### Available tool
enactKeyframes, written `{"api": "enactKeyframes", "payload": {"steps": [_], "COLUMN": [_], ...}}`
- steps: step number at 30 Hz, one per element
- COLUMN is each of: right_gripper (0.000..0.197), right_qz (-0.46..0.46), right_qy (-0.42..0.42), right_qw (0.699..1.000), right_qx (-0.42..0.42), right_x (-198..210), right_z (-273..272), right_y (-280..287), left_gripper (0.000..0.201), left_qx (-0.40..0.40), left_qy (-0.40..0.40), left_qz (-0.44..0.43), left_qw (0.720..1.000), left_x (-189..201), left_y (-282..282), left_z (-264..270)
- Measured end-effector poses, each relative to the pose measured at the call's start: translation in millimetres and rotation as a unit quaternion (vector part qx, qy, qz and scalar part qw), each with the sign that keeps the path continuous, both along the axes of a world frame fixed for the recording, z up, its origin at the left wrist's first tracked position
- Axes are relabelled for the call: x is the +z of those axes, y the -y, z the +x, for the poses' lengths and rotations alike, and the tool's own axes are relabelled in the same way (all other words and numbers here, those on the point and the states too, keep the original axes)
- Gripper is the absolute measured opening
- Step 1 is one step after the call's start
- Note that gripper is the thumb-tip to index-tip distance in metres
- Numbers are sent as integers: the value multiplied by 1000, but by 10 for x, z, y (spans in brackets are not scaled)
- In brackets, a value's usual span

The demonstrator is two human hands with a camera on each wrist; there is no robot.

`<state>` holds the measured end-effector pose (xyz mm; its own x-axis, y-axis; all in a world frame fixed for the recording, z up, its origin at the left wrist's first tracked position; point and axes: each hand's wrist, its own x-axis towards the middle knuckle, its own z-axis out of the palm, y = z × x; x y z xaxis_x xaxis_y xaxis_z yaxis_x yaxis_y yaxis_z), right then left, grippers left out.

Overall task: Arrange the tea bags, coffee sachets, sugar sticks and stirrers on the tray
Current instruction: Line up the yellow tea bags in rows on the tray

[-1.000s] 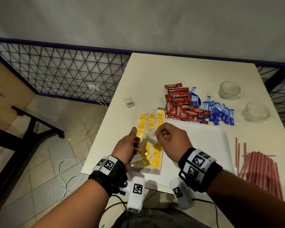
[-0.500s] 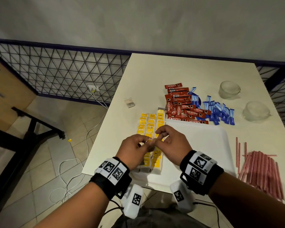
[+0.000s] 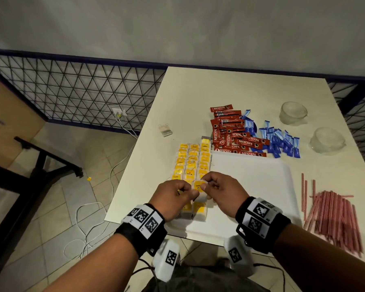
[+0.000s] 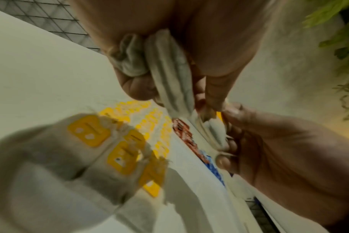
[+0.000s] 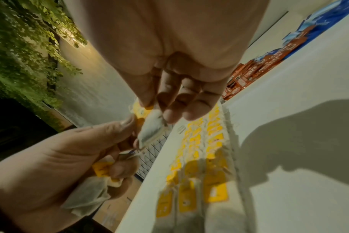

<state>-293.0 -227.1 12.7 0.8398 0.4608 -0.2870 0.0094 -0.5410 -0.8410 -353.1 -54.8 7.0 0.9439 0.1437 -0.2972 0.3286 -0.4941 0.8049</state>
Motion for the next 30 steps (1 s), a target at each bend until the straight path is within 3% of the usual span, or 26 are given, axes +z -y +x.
{"api": "enactKeyframes", "payload": {"steps": [7, 17, 20, 22, 24, 26, 28, 30], "right_gripper": [4, 11, 13, 18, 20, 16, 13, 21], "right_qz": [-139, -100, -131, -187, -236, -226, -215, -240], "right_qy": [-84, -141, -135, -76, 4, 56, 84, 91], "right_qw": [984, 985, 982, 979, 971, 968, 958, 937], "right_qx": [69, -14, -20, 6, 46, 90, 169, 239], "right_x": [-387, -545, -560, -572, -545, -488, -442, -438], "right_z": [-181, -329, -315, -304, -305, -319, -351, -373], "right_y": [152, 32, 5, -2, 20, 54, 66, 56], "left_gripper": [19, 14, 11, 11, 13, 15, 5, 18], "left_qx": [74, 72, 63, 59, 39, -24, -116, -194], "left_qy": [-75, -89, -88, -79, -67, -53, -44, -46], "left_qz": [68, 78, 83, 79, 72, 108, 186, 245], "left_qw": [992, 990, 991, 992, 994, 992, 975, 949], "left_x": [-270, -373, -360, -337, -310, -279, -266, -277], "left_y": [-317, -373, -362, -341, -330, -303, -263, -189], "left_z": [-269, -375, -381, -389, -401, -396, -366, -310]}}
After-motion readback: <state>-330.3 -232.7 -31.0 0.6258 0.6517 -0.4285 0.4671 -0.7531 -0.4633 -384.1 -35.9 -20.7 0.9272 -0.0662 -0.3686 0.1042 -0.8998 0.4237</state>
